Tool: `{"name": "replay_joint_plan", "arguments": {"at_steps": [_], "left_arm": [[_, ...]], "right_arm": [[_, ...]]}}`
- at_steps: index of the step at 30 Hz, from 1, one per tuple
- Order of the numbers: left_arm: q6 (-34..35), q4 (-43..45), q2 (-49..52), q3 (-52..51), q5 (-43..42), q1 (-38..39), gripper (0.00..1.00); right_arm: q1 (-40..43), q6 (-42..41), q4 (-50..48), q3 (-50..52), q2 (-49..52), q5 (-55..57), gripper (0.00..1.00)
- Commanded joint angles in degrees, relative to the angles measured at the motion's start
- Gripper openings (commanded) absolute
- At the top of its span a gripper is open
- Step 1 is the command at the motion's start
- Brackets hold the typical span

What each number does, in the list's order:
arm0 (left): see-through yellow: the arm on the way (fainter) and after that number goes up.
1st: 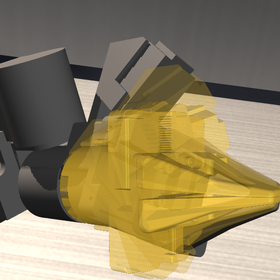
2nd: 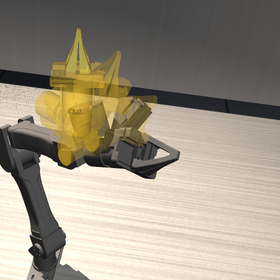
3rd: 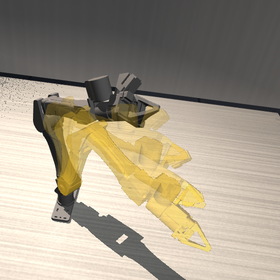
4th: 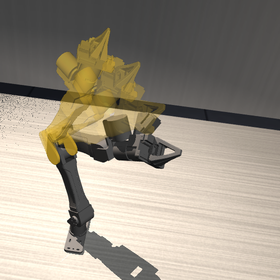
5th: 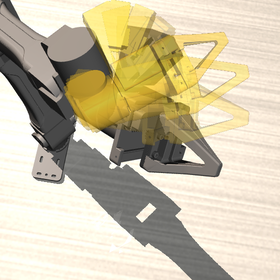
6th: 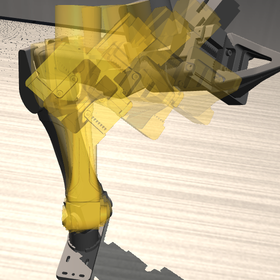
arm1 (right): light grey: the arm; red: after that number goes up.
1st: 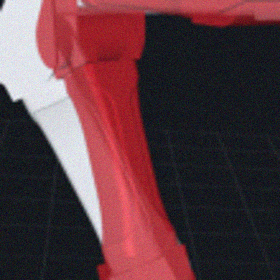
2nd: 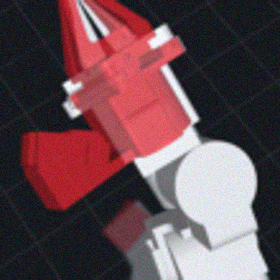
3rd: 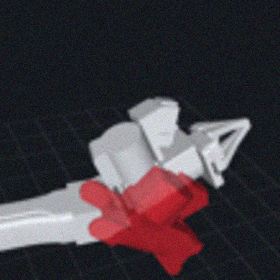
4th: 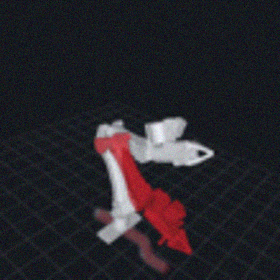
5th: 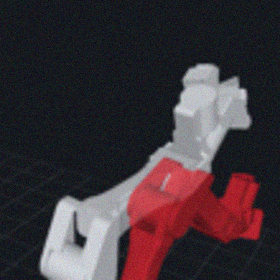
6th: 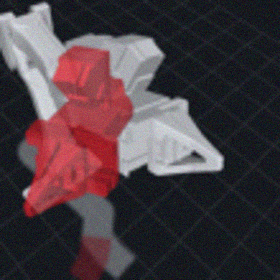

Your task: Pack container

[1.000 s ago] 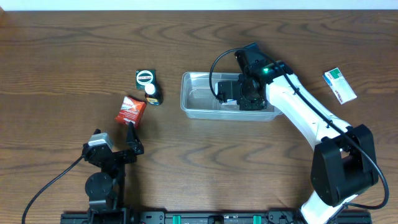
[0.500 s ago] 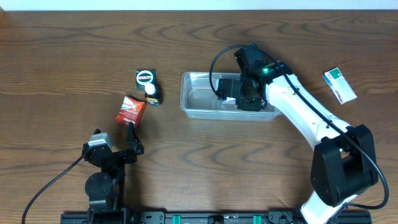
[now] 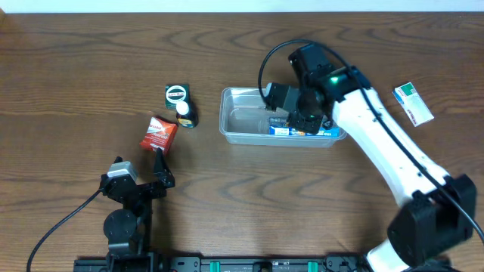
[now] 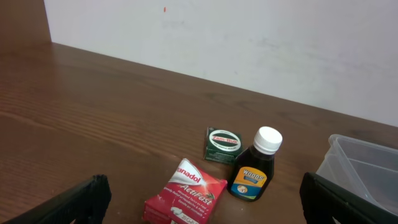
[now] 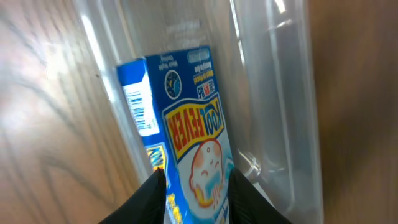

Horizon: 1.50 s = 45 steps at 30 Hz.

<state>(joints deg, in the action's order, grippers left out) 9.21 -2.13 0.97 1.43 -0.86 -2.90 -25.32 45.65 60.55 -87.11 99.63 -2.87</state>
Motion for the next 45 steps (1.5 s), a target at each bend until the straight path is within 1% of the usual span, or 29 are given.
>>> {"name": "replay_joint_plan", "arguments": {"at_steps": [1,4,10,14,15,18,21,25,29,34,45], "left_arm": [[0.24,-2.05,0.07,-1.20,1.55,-0.24,0.98],[0.24,-2.05,0.07,-1.20,1.55,-0.24,0.98],[0.26,-2.05,0.07,-1.20,1.55,-0.24,0.98],[0.24,-2.05,0.07,-1.20,1.55,-0.24,0.98],[0.26,-2.05,0.07,-1.20,1.55,-0.24,0.98],[0.24,-2.05,0.07,-1.20,1.55,-0.24,0.98],[0.24,-2.05,0.07,-1.20,1.53,-0.24,0.98],[0.26,-2.05,0.07,-1.20,1.55,-0.24,0.98],[0.24,-2.05,0.07,-1.20,1.53,-0.24,0.98],[0.24,-2.05,0.07,-1.20,1.55,-0.24,0.98],[0.26,-2.05,0.07,-1.20,1.55,-0.24,0.98]], "right_arm": [[-0.59,-2.38,0.59,-1.51,-2.78,-4.04,0.32],[-0.57,-5.86,0.68,-1.51,-3.10,-6.08,0.33],[-0.59,-15.61,2.36,-1.49,-2.97,-11.47,0.33],[-0.57,-21.90,2.89,-1.49,-2.97,-12.11,0.32],[-0.50,-23.26,2.93,-1.49,-2.97,-12.00,0.29],[-0.09,-28.59,2.78,-1.33,-2.97,-11.39,0.11],[0.37,-34.34,1.97,-0.55,-2.95,-10.75,0.06],[0.39,-39.74,0.96,1.29,-2.95,-7.76,0.05],[0.42,-42.88,0.02,3.39,-2.95,-5.38,0.03],[0.81,-44.70,-1.01,5.27,-2.95,-4.39,0.01],[2.58,-45.88,-6.29,12.02,-2.95,-4.42,0.01]]}}
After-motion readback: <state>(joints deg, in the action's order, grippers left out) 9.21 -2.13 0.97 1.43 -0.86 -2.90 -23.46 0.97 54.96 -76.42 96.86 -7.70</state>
